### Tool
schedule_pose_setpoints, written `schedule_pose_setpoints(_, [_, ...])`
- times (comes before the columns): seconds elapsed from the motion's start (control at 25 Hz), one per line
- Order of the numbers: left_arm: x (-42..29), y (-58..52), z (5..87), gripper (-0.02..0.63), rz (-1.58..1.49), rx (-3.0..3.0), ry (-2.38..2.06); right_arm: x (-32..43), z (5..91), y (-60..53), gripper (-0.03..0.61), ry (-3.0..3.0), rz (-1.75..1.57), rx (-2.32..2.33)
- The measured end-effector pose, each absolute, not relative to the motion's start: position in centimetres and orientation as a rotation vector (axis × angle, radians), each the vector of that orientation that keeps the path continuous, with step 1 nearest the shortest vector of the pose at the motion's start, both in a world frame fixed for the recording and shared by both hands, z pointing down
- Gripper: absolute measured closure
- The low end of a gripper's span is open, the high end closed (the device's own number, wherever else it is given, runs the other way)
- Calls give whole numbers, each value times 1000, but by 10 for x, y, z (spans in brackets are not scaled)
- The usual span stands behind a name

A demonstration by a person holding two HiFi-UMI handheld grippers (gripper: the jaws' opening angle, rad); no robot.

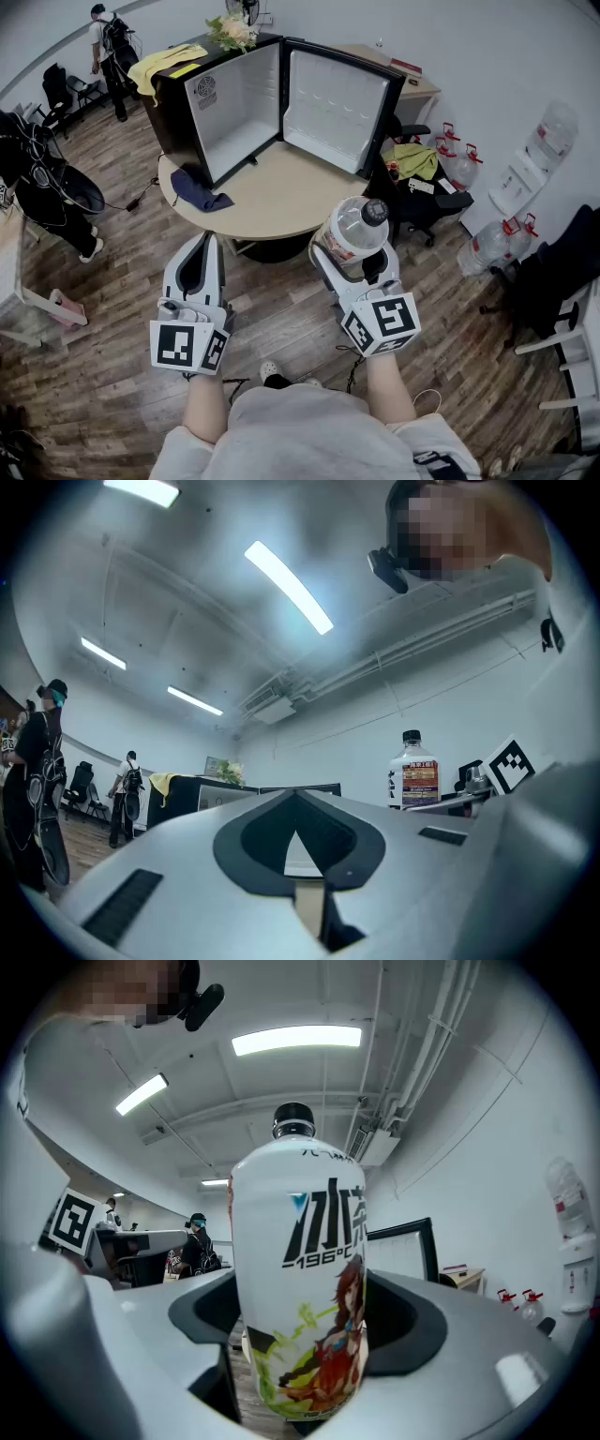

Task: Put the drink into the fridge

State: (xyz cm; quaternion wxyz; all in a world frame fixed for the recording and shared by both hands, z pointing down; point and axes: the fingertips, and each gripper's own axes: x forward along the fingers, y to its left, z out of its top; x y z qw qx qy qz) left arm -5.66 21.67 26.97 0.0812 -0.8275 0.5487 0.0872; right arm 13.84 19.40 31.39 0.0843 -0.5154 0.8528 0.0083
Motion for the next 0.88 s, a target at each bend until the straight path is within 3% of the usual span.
schedule_pose_setpoints(0.88, [-99, 175, 273, 606, 283, -2488, 1631, 98, 317, 151, 181, 2535, 26, -1556])
